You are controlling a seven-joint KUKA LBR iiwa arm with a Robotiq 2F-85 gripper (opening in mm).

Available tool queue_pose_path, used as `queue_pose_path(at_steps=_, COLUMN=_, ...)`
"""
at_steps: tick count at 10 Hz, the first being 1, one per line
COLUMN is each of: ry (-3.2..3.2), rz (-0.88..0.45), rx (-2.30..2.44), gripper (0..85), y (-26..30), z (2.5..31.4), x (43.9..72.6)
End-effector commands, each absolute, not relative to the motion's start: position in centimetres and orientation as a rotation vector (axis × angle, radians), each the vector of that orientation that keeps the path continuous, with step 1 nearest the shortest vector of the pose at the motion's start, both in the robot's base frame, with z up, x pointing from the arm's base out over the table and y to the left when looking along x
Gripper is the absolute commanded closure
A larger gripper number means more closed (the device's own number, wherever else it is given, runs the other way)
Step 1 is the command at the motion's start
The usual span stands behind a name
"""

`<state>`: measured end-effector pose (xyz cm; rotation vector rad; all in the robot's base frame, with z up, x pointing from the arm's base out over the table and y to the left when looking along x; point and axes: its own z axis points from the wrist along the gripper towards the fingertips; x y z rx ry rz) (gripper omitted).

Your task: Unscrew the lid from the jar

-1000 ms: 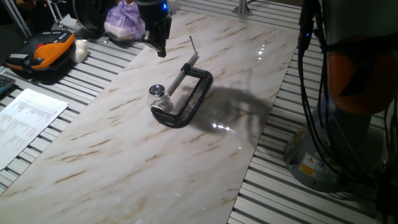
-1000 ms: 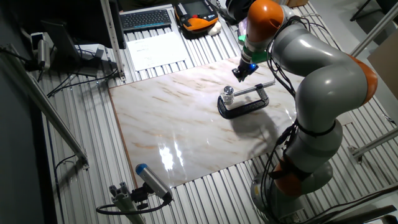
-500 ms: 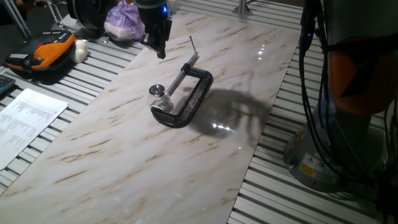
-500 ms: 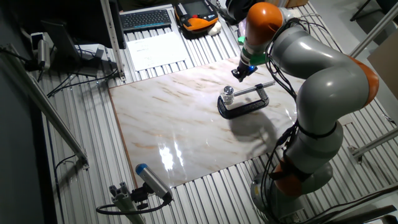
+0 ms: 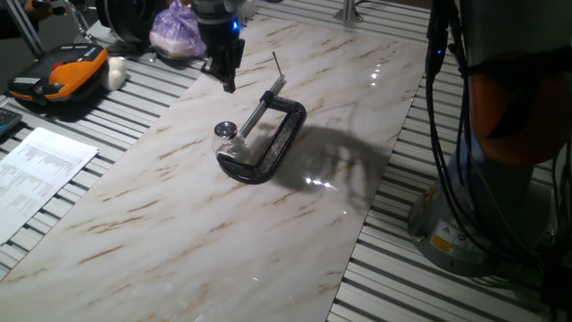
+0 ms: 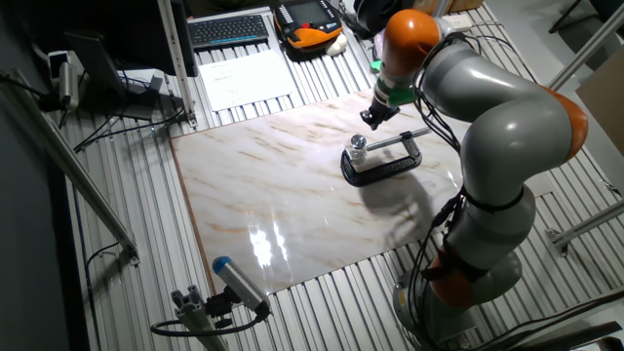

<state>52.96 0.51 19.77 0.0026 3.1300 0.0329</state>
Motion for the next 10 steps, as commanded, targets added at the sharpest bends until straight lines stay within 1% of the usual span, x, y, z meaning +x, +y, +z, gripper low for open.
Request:
queue_pose_path(at_steps=1, ry=3.127, rz=0.036, rx=0.006, gripper=85.0, y=0.7, z=19.4, x=53.1)
queue_pose_path(at_steps=4, ry=3.138, rz=0.024, rx=0.042, gripper=85.0, y=1.7, z=19.7, x=53.8)
queue_pose_path(at_steps=7, ry=3.123, rz=0.031, rx=0.052, gripper=85.0, y=2.2, z=18.3, x=54.6)
queue_pose_path(at_steps=10, ry=3.124, rz=0.031, rx=0.059, gripper=85.0, y=2.6, z=18.1, x=55.0)
